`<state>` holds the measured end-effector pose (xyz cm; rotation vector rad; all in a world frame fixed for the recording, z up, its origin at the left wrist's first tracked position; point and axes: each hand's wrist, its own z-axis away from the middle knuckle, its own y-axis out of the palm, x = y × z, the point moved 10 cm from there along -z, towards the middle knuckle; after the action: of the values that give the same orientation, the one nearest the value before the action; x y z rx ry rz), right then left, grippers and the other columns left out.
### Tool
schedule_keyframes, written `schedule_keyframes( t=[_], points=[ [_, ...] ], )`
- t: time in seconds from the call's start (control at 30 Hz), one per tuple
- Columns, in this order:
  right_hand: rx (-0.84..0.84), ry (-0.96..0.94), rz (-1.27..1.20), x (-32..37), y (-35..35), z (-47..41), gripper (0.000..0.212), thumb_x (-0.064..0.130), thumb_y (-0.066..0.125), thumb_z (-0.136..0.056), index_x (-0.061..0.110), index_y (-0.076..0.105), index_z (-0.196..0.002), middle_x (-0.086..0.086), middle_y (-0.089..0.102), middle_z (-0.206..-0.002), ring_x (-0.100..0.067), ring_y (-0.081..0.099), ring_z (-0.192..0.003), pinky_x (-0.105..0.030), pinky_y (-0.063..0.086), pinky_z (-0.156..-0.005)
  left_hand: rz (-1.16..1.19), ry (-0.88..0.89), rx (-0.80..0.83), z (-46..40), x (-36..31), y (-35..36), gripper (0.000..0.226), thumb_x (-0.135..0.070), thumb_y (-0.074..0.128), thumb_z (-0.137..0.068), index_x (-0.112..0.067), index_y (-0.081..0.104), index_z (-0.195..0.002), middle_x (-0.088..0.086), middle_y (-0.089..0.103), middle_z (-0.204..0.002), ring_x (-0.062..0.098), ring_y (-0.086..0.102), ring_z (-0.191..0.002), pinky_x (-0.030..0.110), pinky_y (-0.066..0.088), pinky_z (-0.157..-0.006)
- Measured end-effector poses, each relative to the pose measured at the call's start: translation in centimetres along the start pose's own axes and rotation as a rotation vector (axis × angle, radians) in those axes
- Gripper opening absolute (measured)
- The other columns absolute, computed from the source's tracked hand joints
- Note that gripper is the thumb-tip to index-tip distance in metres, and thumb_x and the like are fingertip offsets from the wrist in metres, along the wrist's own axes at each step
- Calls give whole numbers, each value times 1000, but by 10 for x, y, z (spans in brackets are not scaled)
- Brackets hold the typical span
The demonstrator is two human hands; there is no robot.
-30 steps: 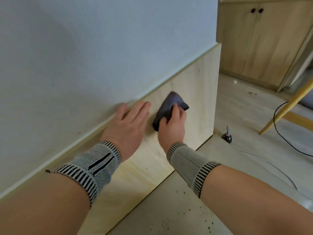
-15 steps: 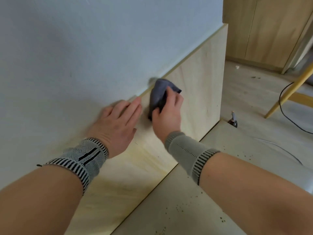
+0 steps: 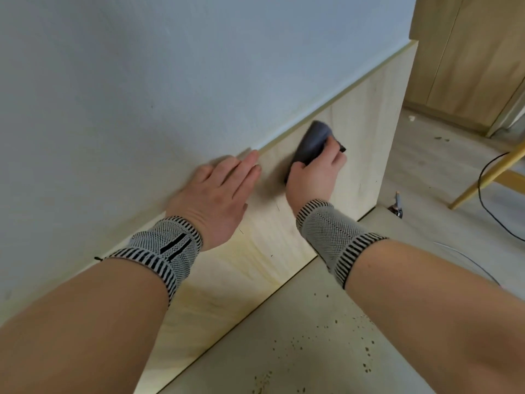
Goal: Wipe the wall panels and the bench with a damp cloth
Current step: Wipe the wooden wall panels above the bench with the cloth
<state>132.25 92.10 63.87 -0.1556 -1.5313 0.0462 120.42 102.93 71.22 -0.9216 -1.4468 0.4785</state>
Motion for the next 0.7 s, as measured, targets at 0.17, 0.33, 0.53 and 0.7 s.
schedule_keyframes(
  t=[0.17, 0.33, 0.53, 0.7],
  points=[
    [190, -391, 51, 21, 24, 63, 61, -7, 54, -79, -4, 40, -138, -21, 36, -136, -30, 43, -120, -35, 36, -107, 31, 11, -22, 0, -1, -3, 58, -29, 47, -89, -3, 45, -141, 15, 40, -153, 34, 40, -129, 45, 32, -99],
    [18, -128, -50, 4, 3, 3, 63, -6, 49, -79, 4, 38, -140, -14, 33, -139, -29, 40, -125, -24, 29, -105, 28, 4, -10, 1, -1, -4, 57, -28, 45, -90, -4, 43, -141, 14, 37, -155, 34, 41, -130, 46, 30, -101],
    [85, -125, -53, 12, 19, 49, 66, -12, 46, -81, 0, 32, -145, -16, 30, -141, -28, 39, -125, -27, 29, -109, 28, 12, 3, 1, 1, -3, 63, -19, 55, -84, -4, 40, -143, 15, 34, -156, 36, 42, -130, 47, 33, -100],
    [153, -130, -79, 6, 26, 59, 68, -8, 49, -79, 6, 33, -144, -12, 30, -141, -31, 44, -124, -40, 37, -109, -17, 57, 14, 11, 1, -11, 61, -16, 33, -86, -1, 41, -145, 15, 38, -155, 31, 42, -131, 44, 35, -91]
  ],
)
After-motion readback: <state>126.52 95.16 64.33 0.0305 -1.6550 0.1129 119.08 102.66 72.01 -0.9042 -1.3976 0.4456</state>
